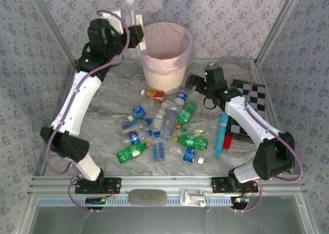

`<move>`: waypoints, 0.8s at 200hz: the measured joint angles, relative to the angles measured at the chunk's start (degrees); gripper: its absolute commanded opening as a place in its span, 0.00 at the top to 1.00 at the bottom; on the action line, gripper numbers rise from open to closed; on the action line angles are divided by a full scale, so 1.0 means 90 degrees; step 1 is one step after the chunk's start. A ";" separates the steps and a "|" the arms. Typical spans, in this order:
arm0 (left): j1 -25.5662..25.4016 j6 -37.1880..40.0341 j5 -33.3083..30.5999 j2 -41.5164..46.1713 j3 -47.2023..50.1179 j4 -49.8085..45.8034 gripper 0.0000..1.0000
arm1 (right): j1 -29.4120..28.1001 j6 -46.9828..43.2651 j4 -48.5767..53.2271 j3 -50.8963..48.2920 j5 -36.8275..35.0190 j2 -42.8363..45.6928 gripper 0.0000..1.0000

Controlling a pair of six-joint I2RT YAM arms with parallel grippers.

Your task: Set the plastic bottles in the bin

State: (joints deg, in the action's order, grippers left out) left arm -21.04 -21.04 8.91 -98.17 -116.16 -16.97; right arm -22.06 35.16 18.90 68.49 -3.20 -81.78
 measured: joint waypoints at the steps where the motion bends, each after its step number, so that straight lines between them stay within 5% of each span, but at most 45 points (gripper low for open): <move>1: -0.0005 -0.0015 0.0017 -0.0078 -0.0097 -0.0007 0.64 | 0.0000 0.0000 0.0000 -0.0010 0.0000 0.0007 0.00; 54: -0.0204 -0.0175 0.0272 -0.2783 -0.3978 -0.0636 0.65 | 0.0010 0.0000 0.0015 -0.0515 -0.0005 0.0573 0.00; 160: -0.0498 -0.0165 -0.0163 -0.4170 -0.4177 -0.1205 0.62 | 0.0231 -0.0002 0.0107 -0.0935 -0.0175 0.1287 0.00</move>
State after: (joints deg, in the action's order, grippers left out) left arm -25.52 -22.52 7.44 -135.70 -153.75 -27.81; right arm -19.99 35.14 19.86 60.07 -4.78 -70.19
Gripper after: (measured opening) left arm 0.513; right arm 0.999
